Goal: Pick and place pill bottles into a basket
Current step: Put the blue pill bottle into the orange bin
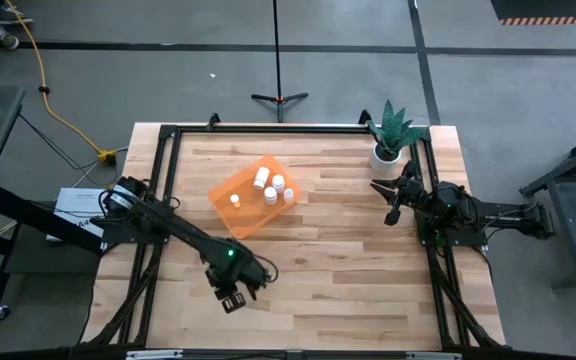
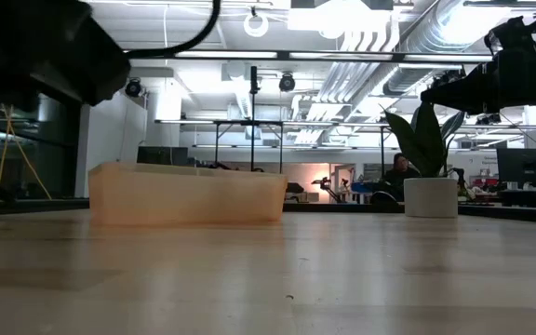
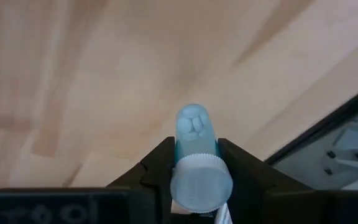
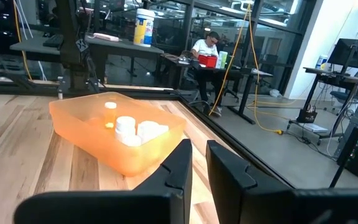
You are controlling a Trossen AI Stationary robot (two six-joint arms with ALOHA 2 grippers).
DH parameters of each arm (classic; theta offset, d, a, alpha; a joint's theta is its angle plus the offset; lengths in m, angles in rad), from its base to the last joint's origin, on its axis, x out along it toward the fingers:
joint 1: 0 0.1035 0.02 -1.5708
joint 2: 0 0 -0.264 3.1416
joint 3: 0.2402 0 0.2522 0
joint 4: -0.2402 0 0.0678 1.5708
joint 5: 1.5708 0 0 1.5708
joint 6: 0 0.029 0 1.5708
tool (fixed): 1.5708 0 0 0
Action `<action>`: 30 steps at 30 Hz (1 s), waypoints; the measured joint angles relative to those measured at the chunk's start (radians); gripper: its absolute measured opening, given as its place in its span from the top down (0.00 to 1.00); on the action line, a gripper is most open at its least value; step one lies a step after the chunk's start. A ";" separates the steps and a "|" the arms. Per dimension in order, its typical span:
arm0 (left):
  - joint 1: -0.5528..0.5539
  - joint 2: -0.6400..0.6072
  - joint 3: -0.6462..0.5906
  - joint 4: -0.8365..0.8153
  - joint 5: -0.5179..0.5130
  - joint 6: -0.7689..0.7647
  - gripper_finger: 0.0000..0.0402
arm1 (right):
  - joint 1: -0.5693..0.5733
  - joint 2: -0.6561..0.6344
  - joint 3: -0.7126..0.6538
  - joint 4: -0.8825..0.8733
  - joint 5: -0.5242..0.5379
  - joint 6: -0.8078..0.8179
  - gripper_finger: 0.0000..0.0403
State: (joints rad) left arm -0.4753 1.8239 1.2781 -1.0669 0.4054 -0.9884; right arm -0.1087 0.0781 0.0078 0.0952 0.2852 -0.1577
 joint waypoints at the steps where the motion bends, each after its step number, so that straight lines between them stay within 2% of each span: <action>1: 0.012 -0.007 0.000 -0.017 -0.001 0.014 0.63 | 0.000 0.000 0.000 0.000 0.000 0.000 0.90; 5: 0.060 -0.048 0.000 -0.059 -0.004 0.063 0.62 | 0.000 0.000 0.000 0.000 0.000 0.000 0.89; 12: 0.171 -0.111 0.000 -0.125 -0.080 0.171 0.64 | 0.000 0.000 0.000 0.003 0.000 0.000 0.90; 22: 0.314 -0.151 0.000 -0.202 -0.124 0.334 0.63 | 0.000 0.000 0.000 0.003 0.000 0.000 0.90; 30: 0.422 -0.151 0.000 -0.231 -0.106 0.444 0.63 | 0.000 0.000 0.000 0.003 0.000 -0.004 0.91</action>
State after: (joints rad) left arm -0.0536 1.6733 1.2781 -1.2977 0.2995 -0.5448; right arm -0.1089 0.0780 0.0082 0.0982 0.2855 -0.1616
